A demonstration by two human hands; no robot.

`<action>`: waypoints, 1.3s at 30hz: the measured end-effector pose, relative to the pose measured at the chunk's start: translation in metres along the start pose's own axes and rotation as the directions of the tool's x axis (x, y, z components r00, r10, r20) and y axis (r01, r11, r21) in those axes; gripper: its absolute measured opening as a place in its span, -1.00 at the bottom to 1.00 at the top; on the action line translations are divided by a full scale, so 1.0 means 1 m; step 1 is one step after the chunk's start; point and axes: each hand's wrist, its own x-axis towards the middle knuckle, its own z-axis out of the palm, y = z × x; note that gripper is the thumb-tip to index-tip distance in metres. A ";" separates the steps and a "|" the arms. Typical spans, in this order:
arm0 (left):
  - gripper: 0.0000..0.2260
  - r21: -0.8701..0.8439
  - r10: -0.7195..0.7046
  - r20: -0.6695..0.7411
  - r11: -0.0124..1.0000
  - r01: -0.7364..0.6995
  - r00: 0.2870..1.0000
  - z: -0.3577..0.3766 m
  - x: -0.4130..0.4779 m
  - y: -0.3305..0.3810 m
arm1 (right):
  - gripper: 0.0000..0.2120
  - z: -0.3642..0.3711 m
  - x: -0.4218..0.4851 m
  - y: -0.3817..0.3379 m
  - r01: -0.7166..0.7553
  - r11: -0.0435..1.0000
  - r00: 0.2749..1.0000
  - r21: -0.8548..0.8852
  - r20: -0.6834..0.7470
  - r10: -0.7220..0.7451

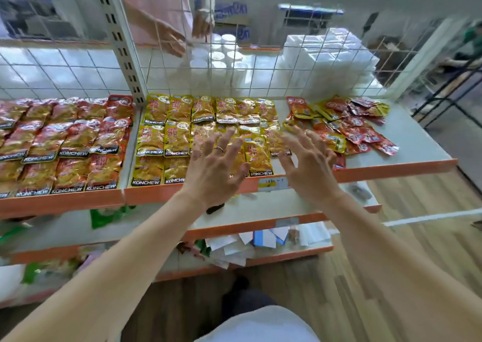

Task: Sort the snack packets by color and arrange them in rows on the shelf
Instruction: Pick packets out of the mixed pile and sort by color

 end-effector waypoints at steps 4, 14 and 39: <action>-0.30 -0.030 0.031 -0.007 0.999 -0.031 1.000 -0.002 -0.014 0.018 | -0.61 -0.011 -0.021 0.007 -0.037 0.999 0.999 0.011 -0.010 0.037; -0.33 -0.017 0.103 -0.004 0.994 -0.103 0.995 0.004 -0.004 0.052 | -0.59 -0.030 -0.028 0.031 -0.097 0.995 0.995 -0.018 -0.039 0.096; -0.41 0.105 -0.106 0.151 0.990 0.091 0.983 0.092 0.170 0.188 | -0.43 -0.052 0.085 0.236 -0.159 0.986 0.945 -0.047 0.281 0.166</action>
